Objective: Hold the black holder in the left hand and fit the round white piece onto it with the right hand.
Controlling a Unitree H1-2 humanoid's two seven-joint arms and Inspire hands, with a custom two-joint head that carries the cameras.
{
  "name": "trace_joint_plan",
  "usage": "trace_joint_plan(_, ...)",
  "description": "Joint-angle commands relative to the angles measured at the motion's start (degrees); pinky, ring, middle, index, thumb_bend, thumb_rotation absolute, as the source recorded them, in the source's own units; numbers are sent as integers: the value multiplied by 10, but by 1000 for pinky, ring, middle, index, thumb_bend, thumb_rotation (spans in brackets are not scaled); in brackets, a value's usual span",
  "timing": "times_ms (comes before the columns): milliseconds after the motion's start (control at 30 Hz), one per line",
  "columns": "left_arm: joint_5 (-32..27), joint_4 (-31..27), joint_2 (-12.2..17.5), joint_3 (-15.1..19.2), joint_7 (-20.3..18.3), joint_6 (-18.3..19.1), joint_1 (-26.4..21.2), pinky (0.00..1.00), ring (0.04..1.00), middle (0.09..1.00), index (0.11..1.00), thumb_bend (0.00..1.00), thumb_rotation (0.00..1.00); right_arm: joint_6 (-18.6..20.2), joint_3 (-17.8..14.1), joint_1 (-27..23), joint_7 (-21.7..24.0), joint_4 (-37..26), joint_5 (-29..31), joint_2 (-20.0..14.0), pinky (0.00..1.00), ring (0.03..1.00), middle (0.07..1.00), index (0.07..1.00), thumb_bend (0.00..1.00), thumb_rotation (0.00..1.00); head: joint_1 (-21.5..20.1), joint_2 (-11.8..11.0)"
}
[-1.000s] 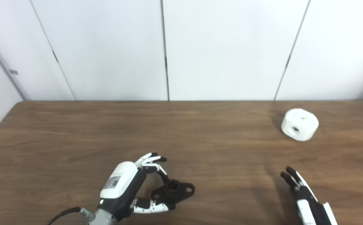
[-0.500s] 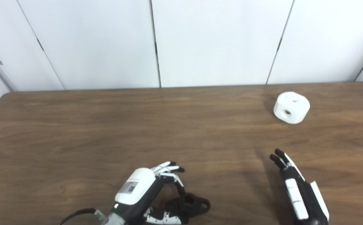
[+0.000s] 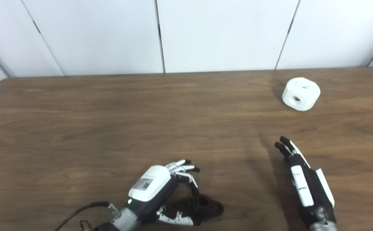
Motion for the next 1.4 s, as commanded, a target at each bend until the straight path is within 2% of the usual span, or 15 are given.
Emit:
trace_joint_plan(0,7,-2,-1,2,9,-11,-5,917,941,856,493,504,60,-3,-2,-20,0,-25,2,33,1000,956,894,918,517,949,-3,5)
trace_joint_plan(167,20,16,-4,5,23,-21,-4,914,934,852,492,505,58,19,-4,-24,1,-34,1,32,1000,961,892,915,553,945,-7,16)
trace_joint_plan(533,54,38,-5,7,34,-29,-15,936,931,847,491,507,58,32,-10,-39,1,-32,9,32,1000,973,896,915,521,955,-16,41)
trace_joint_plan(867,54,45,-10,8,31,-20,-22,893,927,846,492,505,60,33,-23,-52,3,-29,27,27,1000,956,895,918,503,948,-32,32)
trace_joint_plan(967,52,51,-10,9,31,-21,-23,892,924,849,492,506,61,47,-28,-61,6,-43,31,22,1000,964,897,909,529,923,-43,24)
trace_joint_plan(1033,49,56,-10,9,30,-20,-23,846,929,855,493,505,61,53,-33,-73,8,-53,31,16,1000,972,901,914,516,873,-47,22)
trace_joint_plan(1167,45,68,-11,6,34,-25,-26,831,922,856,493,505,61,83,-47,-100,11,-78,7,-3,1000,946,889,909,496,774,-54,15)
trace_joint_plan(1333,48,74,-8,0,34,-25,-26,860,916,856,492,505,62,128,-88,-133,28,-103,24,-28,970,943,890,904,533,636,-68,1)
trace_joint_plan(1367,48,75,-7,0,34,-26,-25,864,916,856,492,505,62,134,-92,-141,33,-105,12,-39,984,947,893,905,541,623,-72,-2)
